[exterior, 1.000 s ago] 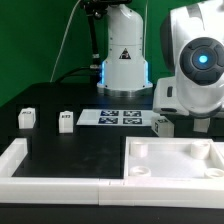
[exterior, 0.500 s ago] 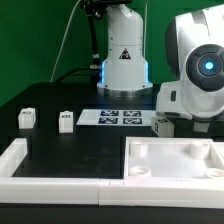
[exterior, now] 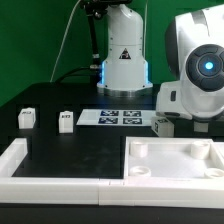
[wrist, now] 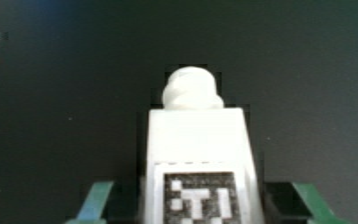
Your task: Assemble one leg
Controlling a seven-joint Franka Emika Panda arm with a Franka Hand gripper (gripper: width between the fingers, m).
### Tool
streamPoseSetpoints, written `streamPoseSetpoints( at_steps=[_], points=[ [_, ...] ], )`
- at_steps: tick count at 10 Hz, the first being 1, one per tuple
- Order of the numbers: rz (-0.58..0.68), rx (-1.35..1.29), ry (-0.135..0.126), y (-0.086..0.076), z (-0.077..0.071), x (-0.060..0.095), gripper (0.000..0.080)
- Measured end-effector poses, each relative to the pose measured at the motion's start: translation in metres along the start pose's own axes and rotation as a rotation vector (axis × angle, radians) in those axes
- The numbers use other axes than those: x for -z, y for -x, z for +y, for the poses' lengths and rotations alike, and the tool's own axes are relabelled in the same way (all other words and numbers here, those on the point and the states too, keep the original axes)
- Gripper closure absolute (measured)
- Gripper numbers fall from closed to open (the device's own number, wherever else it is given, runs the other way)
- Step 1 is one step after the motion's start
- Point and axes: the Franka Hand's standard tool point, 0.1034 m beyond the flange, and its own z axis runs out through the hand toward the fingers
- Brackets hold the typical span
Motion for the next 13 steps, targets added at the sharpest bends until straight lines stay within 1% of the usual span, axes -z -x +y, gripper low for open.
streamPoseSetpoints(
  at_steps=[4, 5, 6, 7, 8, 9, 10, 11, 12, 13],
  points=[
    [-0.003, 0.005, 0.0, 0.001, 0.0, 0.001, 0.0511],
    [-0.032, 0.036, -0.001, 0.012, 0.003, 0.015, 0.0511],
    [-0.035, 0.062, -0.008, 0.027, 0.004, 0.039, 0.0511],
    [-0.041, 0.073, -0.01, 0.038, 0.004, 0.053, 0.0511],
    [-0.05, 0.082, -0.013, 0.048, 0.004, 0.071, 0.0509],
    [-0.013, 0.093, -0.019, 0.055, 0.0, 0.091, 0.0509],
    [0.012, 0.092, -0.021, 0.055, 0.0, 0.091, 0.0509],
    [0.061, 0.09, -0.029, 0.046, -0.003, 0.091, 0.0509],
    [0.189, 0.091, -0.043, 0.041, -0.006, 0.098, 0.0509],
    [0.273, 0.091, -0.046, 0.044, -0.005, 0.098, 0.0509]
  ],
)
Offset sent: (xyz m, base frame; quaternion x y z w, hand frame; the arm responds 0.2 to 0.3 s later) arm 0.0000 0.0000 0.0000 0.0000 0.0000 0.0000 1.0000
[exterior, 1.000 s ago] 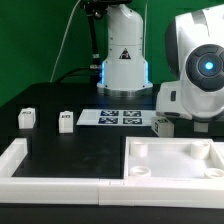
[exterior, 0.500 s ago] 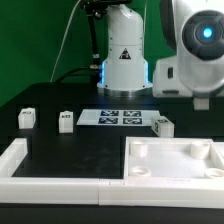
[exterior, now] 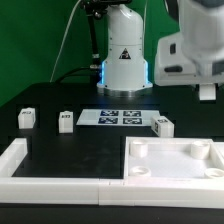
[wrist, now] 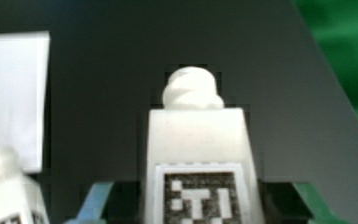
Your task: Assemble one leg
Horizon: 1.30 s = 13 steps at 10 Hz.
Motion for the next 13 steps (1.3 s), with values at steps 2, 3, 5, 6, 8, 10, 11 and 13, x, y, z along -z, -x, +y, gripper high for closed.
streamPoseSetpoints(
  at_steps=[2, 3, 5, 6, 8, 10, 11, 13],
  points=[
    [0.164, 0.094, 0.042, -0.014, 0.016, 0.006, 0.0509],
    [0.294, 0.114, 0.063, -0.025, 0.023, 0.018, 0.0509],
    [0.492, 0.165, 0.076, -0.037, 0.029, 0.04, 0.0509],
    [0.593, 0.186, 0.082, -0.041, 0.028, 0.054, 0.0509],
    [0.779, 0.205, 0.07, -0.044, 0.028, 0.053, 0.0509],
    [0.93, 0.235, 0.065, -0.045, 0.027, 0.053, 0.0509],
    [0.92, 0.266, 0.079, -0.051, 0.024, 0.057, 0.0509],
    [0.949, 0.317, 0.094, -0.078, 0.021, 0.083, 0.0509]
  ],
)
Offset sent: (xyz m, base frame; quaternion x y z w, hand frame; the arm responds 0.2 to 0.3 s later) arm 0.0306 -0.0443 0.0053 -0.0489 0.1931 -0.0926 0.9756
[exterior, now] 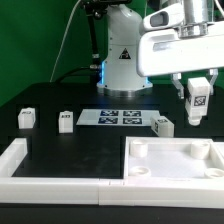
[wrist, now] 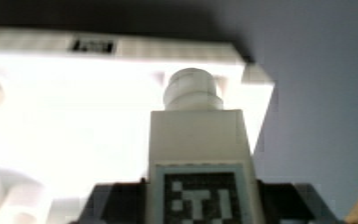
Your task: Assemble one leg
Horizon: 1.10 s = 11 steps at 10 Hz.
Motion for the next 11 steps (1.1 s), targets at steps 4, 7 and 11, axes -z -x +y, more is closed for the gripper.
streamPoseSetpoints(
  at_steps=[4, 7, 11],
  points=[
    [0.014, 0.037, -0.026, -0.063, -0.006, 0.001, 0.0509],
    [0.063, 0.034, -0.019, -0.064, -0.004, 0.0, 0.0509],
    [0.14, 0.073, -0.003, -0.068, 0.004, -0.014, 0.0509]
  ],
)
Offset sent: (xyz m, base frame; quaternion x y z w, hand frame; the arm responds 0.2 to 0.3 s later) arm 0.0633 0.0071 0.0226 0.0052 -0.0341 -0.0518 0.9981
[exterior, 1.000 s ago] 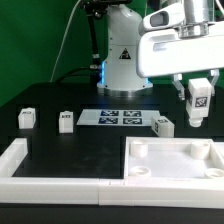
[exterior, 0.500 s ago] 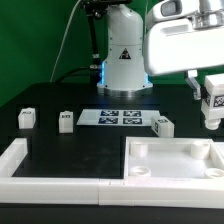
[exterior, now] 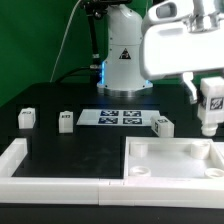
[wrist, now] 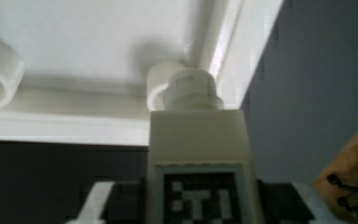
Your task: Assemble one leg
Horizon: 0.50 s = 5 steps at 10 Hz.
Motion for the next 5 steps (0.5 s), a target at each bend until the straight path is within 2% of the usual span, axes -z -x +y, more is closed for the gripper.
streamPoseSetpoints(
  at_steps=[3, 5],
  points=[
    [0.019, 0.033, -0.007, -0.025, 0.001, -0.012, 0.0509],
    [0.03, 0.07, -0.004, -0.033, 0.006, -0.021, 0.0509]
  ],
)
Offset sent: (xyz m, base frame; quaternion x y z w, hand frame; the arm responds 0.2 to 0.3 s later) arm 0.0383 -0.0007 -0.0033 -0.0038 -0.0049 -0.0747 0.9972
